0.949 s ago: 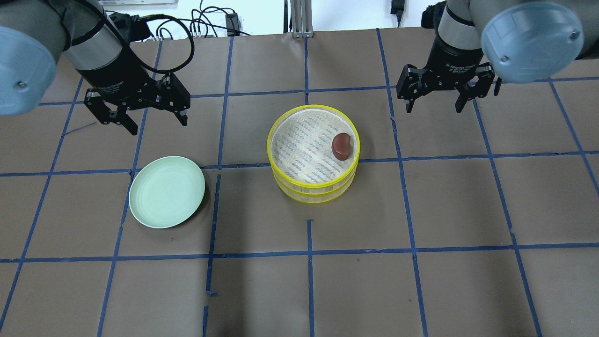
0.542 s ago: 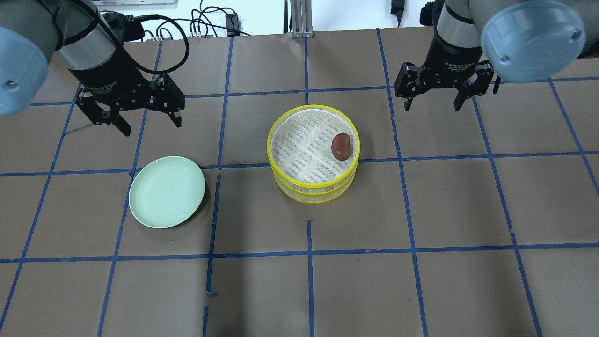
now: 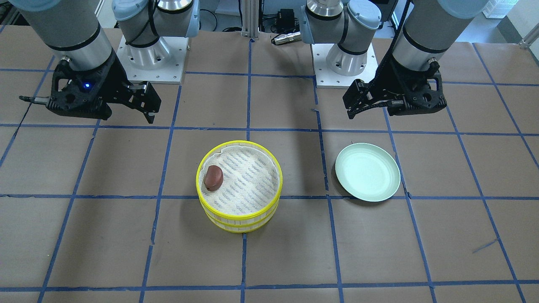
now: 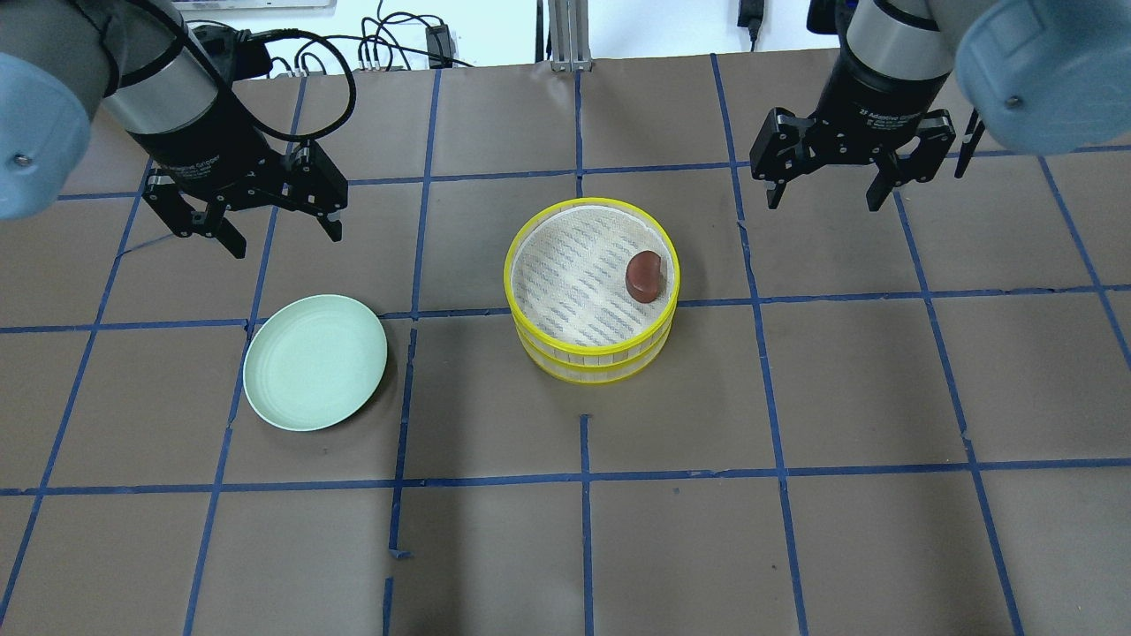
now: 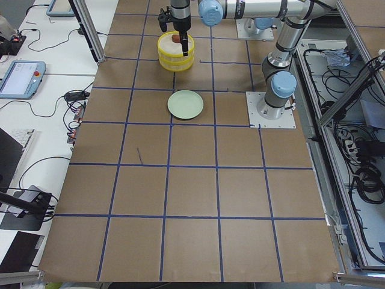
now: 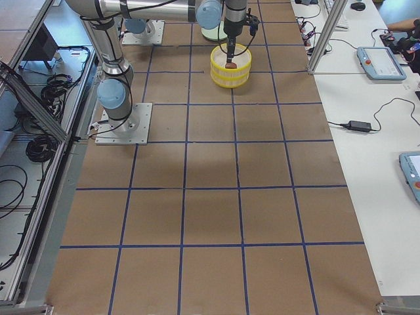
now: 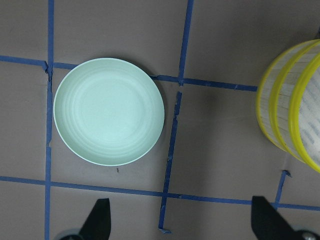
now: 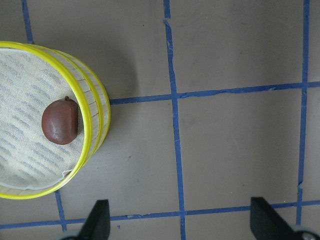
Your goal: Place buns in different layers of steamer
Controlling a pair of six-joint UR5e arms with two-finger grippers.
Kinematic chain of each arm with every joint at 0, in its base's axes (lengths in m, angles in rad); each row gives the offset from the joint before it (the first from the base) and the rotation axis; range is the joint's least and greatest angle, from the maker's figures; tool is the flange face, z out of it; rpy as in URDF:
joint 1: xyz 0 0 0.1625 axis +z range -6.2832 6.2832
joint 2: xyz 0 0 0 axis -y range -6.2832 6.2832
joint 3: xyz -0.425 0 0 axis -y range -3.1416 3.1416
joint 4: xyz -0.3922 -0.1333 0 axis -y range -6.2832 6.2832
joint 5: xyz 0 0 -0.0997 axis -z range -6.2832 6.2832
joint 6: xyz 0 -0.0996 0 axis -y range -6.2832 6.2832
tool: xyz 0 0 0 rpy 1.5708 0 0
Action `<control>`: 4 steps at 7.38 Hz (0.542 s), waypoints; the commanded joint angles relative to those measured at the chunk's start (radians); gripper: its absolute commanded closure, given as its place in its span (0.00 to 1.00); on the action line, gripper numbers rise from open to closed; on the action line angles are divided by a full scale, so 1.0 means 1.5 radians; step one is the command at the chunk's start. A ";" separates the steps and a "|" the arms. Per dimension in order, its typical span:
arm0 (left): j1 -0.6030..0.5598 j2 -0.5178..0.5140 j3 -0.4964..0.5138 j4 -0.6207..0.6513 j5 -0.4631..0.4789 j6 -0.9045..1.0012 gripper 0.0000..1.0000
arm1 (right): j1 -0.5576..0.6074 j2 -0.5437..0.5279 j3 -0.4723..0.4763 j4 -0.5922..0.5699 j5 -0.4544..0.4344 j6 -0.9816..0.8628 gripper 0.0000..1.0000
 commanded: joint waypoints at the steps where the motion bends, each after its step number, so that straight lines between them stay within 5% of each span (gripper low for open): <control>1: 0.000 0.001 -0.004 -0.001 0.000 0.000 0.00 | 0.001 -0.013 0.004 0.002 -0.009 0.006 0.00; 4: -0.001 0.001 -0.004 0.000 0.000 0.000 0.00 | 0.002 -0.013 0.008 0.008 -0.002 0.006 0.00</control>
